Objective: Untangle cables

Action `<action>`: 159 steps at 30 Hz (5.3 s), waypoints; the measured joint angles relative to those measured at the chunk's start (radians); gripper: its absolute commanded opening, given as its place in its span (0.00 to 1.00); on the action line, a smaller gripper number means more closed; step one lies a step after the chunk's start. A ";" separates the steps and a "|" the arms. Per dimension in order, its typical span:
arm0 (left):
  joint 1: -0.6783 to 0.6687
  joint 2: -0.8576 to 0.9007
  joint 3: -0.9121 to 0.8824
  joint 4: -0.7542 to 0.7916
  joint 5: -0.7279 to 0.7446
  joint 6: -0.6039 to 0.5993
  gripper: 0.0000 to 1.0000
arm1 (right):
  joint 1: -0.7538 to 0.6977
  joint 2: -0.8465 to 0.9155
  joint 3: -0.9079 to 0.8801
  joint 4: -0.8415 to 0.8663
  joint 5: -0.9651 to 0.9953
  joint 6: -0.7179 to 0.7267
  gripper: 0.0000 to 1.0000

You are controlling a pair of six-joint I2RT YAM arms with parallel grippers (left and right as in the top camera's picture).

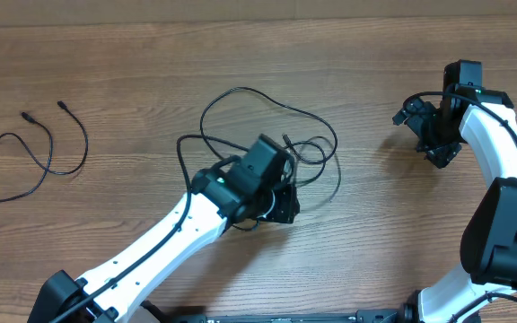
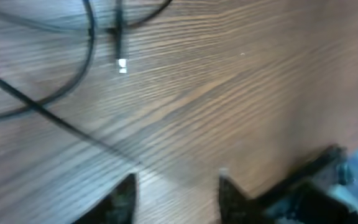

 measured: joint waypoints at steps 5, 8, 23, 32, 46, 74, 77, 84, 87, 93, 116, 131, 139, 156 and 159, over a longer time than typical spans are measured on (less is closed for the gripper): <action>-0.016 0.000 0.020 -0.082 -0.137 0.003 0.48 | 0.000 0.000 0.000 0.000 0.000 0.000 1.00; -0.013 0.000 0.020 -0.100 -0.204 0.004 0.39 | 0.000 0.000 0.000 0.000 0.000 0.000 1.00; -0.012 0.048 0.023 0.072 -0.482 0.014 0.16 | 0.000 0.000 0.000 0.000 0.000 0.000 1.00; -0.011 0.198 0.024 0.156 -0.575 0.013 0.36 | 0.000 0.000 0.000 0.000 0.000 0.000 1.00; 0.240 0.262 0.024 0.183 -0.510 -0.138 0.49 | 0.000 0.000 0.000 0.000 0.000 0.000 1.00; 0.278 0.373 0.024 0.223 -0.367 -0.401 0.42 | 0.000 0.000 0.000 0.000 0.000 0.000 1.00; 0.278 0.381 0.024 0.240 -0.357 -0.420 0.26 | 0.000 0.000 0.000 0.000 0.000 -0.001 1.00; 0.278 0.381 0.024 0.242 -0.352 -0.424 0.26 | 0.000 0.000 0.000 0.000 0.000 0.000 1.00; 0.278 0.381 0.024 0.242 -0.352 -0.424 0.25 | 0.000 0.000 0.000 0.000 0.000 0.000 1.00; 0.278 0.381 0.024 0.243 -0.352 -0.427 0.14 | 0.000 0.000 0.000 0.000 0.000 0.000 1.00; 0.288 0.381 0.024 0.231 -0.356 -0.427 0.04 | 0.000 0.000 0.000 0.000 0.000 0.000 1.00; 0.382 0.381 0.025 0.173 -0.372 -0.427 0.17 | 0.000 0.000 0.000 0.001 0.000 0.000 1.00; 0.382 0.381 0.025 0.161 -0.356 -0.430 0.04 | 0.000 0.000 0.000 0.000 0.000 0.000 1.00; 0.399 0.381 0.120 0.113 -0.103 -0.100 0.04 | 0.000 0.000 0.000 0.001 0.000 0.000 1.00; 0.409 0.381 0.222 0.105 0.046 0.042 0.04 | 0.000 0.000 0.000 0.000 0.000 -0.001 1.00</action>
